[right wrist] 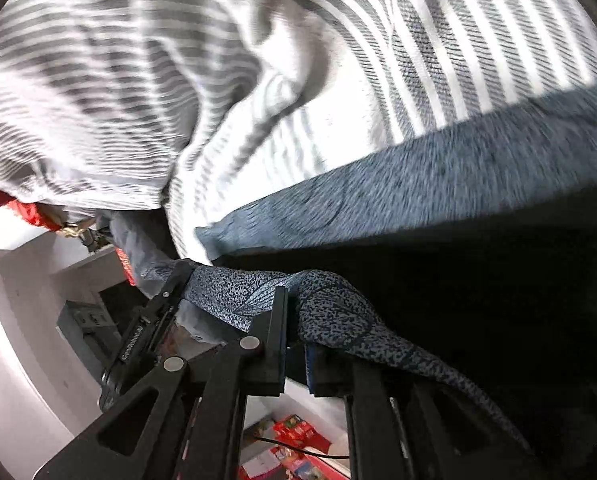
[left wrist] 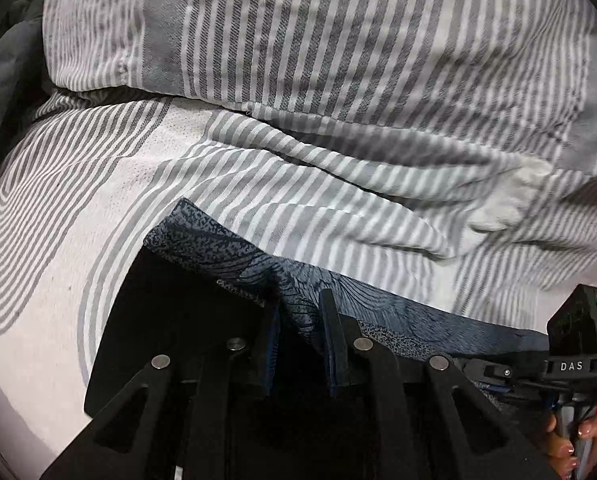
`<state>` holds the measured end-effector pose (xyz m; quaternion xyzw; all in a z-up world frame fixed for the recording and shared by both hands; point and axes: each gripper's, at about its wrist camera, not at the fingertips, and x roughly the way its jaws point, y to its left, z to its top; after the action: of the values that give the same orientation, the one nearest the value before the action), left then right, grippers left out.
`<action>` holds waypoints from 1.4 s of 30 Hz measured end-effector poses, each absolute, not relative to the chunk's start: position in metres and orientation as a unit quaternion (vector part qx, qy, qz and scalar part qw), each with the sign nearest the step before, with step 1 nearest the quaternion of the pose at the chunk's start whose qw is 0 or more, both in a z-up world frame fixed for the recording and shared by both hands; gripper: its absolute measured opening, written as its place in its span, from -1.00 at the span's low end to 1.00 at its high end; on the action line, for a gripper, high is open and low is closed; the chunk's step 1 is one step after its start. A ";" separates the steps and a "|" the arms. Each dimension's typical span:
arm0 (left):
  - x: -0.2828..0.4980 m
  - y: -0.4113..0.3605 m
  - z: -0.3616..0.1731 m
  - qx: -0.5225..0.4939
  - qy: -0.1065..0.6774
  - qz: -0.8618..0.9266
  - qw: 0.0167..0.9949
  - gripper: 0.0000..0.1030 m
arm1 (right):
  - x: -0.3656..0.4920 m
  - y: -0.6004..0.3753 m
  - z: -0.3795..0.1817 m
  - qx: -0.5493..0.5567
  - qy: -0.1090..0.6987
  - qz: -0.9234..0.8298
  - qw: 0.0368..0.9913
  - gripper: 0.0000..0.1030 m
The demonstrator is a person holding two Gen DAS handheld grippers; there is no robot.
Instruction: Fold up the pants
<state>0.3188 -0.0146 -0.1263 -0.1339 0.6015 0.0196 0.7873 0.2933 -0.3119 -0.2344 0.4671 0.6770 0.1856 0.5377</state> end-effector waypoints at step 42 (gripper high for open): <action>0.238 -0.151 -0.099 0.045 0.627 -0.097 0.772 0.46 | 0.150 -0.376 -0.115 0.233 0.612 0.057 0.754 0.58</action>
<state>0.2381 -0.1511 -0.0987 0.0452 0.6268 -0.0970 0.7718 0.1502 -0.3765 -0.1151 0.2329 0.6120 0.0569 0.7536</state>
